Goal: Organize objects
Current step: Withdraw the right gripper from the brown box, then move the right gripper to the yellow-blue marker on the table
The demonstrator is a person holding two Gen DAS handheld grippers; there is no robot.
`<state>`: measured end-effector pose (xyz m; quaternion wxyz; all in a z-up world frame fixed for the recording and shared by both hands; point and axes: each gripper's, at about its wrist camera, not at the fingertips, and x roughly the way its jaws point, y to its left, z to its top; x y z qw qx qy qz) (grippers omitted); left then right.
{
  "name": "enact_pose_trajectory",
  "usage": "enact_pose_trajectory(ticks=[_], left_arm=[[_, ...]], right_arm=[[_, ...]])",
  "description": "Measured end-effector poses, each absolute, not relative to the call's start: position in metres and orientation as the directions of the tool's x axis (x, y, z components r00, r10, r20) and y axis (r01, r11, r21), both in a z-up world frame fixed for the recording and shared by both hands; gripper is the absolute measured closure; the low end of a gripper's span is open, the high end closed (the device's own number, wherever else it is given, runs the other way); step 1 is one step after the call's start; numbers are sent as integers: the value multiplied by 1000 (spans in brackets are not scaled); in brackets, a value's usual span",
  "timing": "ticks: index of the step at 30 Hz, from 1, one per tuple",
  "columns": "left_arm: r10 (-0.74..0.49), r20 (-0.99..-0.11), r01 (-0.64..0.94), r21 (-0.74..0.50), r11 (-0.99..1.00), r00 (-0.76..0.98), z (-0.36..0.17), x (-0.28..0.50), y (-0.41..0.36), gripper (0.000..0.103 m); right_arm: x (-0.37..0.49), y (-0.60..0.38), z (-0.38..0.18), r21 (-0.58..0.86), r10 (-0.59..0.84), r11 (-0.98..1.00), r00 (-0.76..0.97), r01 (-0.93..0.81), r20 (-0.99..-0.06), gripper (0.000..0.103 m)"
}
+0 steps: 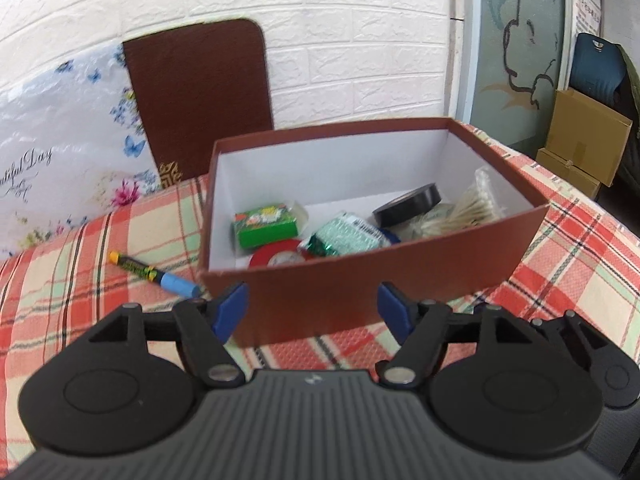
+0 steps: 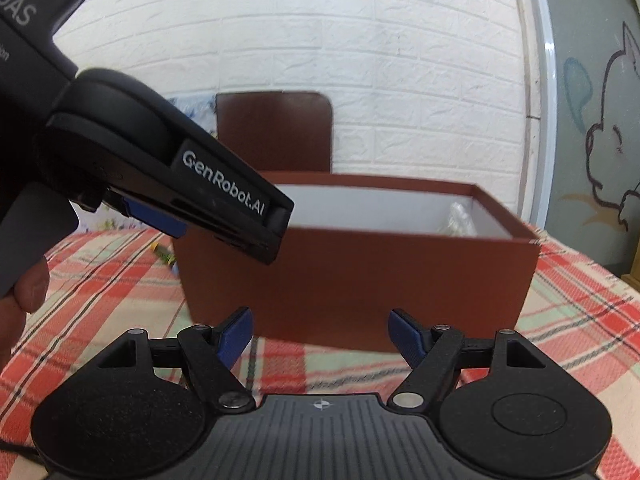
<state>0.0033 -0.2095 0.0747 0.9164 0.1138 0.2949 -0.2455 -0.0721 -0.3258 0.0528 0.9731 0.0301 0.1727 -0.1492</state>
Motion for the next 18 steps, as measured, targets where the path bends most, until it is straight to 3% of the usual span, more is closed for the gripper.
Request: enact_pose_trajectory(ticks=[18], left_arm=[[-233, -681, 350, 37, 936, 694, 23, 27, -136, 29]], right_arm=[[-44, -274, 35, -57, -157, 987, 872, 148, -463, 29]])
